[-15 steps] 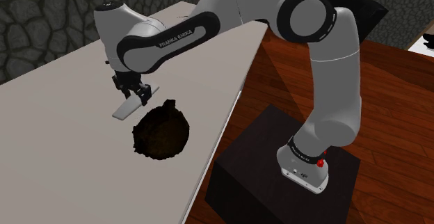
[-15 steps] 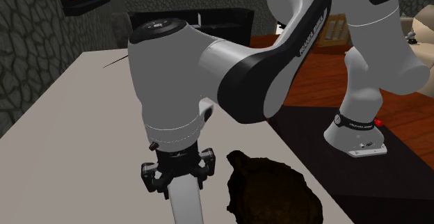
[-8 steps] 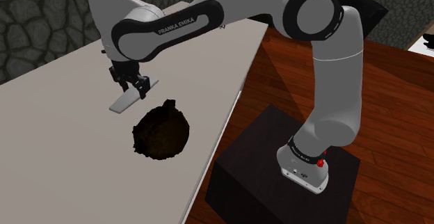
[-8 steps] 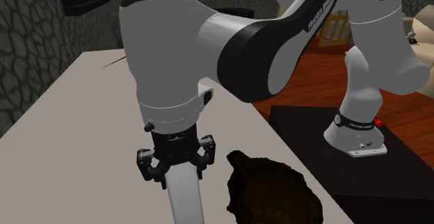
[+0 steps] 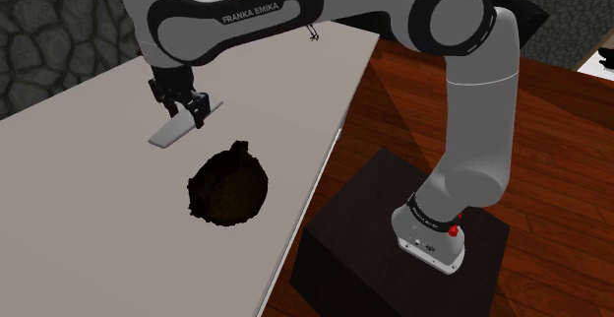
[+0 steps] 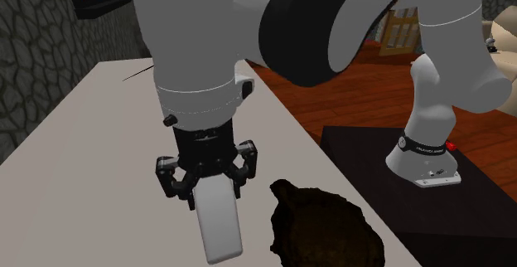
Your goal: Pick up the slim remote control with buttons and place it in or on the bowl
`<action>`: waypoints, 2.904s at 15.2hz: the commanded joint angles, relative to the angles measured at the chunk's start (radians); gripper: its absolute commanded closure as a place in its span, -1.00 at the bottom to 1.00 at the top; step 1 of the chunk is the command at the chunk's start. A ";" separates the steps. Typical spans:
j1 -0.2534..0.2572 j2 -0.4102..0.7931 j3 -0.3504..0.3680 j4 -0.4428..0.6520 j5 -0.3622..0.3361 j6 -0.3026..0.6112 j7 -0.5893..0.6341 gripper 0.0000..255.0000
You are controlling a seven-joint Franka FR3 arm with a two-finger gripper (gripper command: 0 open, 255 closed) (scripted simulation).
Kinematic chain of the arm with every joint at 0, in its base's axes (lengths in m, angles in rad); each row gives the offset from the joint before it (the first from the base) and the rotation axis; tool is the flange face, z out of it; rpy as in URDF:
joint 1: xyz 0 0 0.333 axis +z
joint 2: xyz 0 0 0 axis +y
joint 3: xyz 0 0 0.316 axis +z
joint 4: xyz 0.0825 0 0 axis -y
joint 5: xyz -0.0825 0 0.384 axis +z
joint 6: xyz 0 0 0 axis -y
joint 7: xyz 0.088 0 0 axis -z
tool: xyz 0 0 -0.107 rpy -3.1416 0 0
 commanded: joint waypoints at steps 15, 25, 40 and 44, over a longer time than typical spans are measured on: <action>-0.076 -0.334 0.085 -0.348 0.164 0.056 0.016 1.00; -0.078 -0.537 0.121 -0.611 0.297 0.160 0.010 1.00; -0.072 -0.470 0.123 -0.684 0.244 0.285 0.049 1.00; -0.072 -0.470 0.123 -0.684 0.244 0.285 0.049 -1.00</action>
